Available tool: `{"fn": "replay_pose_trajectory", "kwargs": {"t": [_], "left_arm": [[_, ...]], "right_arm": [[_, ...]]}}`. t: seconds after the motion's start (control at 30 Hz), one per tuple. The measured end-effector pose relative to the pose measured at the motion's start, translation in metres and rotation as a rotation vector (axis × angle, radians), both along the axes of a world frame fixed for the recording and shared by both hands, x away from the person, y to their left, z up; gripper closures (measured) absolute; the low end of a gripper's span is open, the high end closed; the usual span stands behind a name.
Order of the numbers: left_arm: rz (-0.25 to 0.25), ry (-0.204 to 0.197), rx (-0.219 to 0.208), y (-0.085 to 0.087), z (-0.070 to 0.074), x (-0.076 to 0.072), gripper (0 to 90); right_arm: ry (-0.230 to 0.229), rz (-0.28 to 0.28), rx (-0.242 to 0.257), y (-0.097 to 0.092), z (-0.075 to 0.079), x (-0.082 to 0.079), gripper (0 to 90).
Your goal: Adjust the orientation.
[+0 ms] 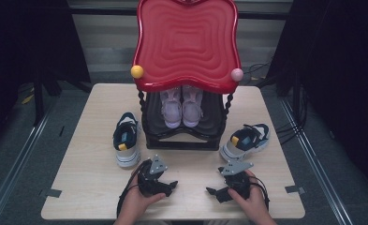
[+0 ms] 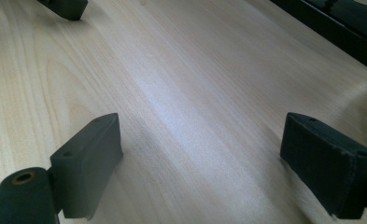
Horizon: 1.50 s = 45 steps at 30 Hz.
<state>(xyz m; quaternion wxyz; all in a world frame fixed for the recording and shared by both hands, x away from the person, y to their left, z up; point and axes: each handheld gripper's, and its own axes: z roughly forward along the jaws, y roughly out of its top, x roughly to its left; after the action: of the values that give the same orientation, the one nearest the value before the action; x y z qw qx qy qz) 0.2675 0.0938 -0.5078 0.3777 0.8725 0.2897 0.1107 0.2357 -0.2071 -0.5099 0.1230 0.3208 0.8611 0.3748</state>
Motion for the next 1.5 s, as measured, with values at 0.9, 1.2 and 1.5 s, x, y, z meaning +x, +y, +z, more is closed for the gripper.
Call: {"fn": "replay_pose_trajectory", "kwargs": {"t": [0.9,1.2,1.5], "left_arm": [[-0.17,0.141,0.27,0.012,0.055,0.011,22.9],[-0.202,0.16,0.358,0.021,0.076,0.02,22.9],[-0.223,0.18,0.43,0.03,0.093,0.027,24.8]], "right_arm": [[0.006,0.0,-0.001,0.0,0.0,0.0,11.7],[0.005,0.0,-0.003,0.0,0.0,0.0,11.7],[0.004,0.006,0.0,0.0,0.0,0.001,11.6]]}}
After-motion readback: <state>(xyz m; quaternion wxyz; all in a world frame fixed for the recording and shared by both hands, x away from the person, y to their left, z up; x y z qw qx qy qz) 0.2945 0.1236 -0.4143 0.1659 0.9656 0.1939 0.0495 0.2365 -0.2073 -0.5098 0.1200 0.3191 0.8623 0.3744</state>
